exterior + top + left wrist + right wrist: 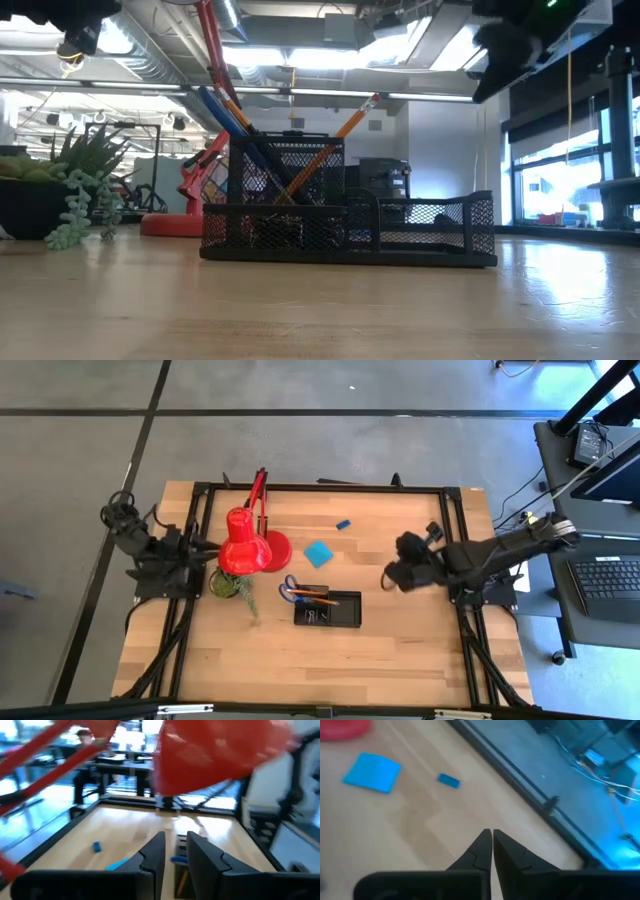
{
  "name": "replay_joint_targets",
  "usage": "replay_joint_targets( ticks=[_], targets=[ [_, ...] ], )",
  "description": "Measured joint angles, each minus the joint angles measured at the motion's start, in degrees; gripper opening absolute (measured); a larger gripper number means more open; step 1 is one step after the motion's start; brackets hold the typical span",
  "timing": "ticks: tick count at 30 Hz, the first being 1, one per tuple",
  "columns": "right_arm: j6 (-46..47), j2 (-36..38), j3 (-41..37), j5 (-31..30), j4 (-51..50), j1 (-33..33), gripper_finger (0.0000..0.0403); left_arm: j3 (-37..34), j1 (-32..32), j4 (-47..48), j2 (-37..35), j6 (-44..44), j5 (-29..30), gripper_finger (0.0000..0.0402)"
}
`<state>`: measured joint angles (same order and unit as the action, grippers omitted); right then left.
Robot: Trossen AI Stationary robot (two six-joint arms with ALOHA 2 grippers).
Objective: Pick and place office supplies into organizer
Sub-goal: Put the blue eraser into the desk organizer
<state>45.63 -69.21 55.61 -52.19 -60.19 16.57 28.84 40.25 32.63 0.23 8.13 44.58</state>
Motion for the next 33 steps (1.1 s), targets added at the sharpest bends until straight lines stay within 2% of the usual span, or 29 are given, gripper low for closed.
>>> replay_joint_targets(
  ticks=[4, 7, 10, 12, 14, 17, 20, 25, 28, 33],
  targets=[
    [-14.7, 0.0, 0.0, 6.7, 6.6, -8.4, 0.0021, -2.8, -0.3, -4.0, 0.0, 3.8, 3.8, 0.0067],
    [-31.4, 0.0, 0.0, 16.3, 16.3, -15.0, 0.0021, -5.5, -0.3, -8.0, 0.1, 6.3, 4.1, 0.0066],
    [-46.5, 0.0, 0.0, 27.8, 25.3, -22.5, 0.0021, -8.9, -0.3, -11.0, 0.3, 6.6, 7.1, 0.0067],
    [-53.1, 0.0, 0.0, 33.9, 28.1, -27.7, 0.0021, -10.8, -0.3, -12.2, 0.3, 7.5, 8.7, 0.0067],
    [-57.3, 0.0, 0.0, 36.2, 28.7, -32.6, 0.0021, -12.8, -0.3, -12.2, 0.3, 8.5, 9.6, 0.0067],
    [-60.8, 0.0, 0.0, 36.6, 29.1, -38.1, 0.0021, -15.3, -0.3, -12.6, 0.2, 9.7, 9.9, 0.0064],
    [-61.2, 0.0, 0.0, 37.3, 29.7, -40.9, 0.0021, -17.4, -0.4, -13.5, 0.2, 10.3, 10.7, 0.0063],
    [-61.1, 0.0, 0.0, 37.5, 30.7, -42.2, 0.0021, -19.3, -1.5, -14.7, 0.3, 11.3, 11.5, 0.0063],
    [-60.8, 0.0, 0.0, 39.9, 30.5, -42.2, 0.0026, -20.0, -2.4, -14.6, 0.2, 13.0, 11.8, 0.0064],
    [-57.8, 0.0, -1.0, 41.8, 33.0, -42.1, 0.0080, -20.1, -3.8, -14.4, 0.3, 10.8, 15.3, 0.0064]
  ],
)
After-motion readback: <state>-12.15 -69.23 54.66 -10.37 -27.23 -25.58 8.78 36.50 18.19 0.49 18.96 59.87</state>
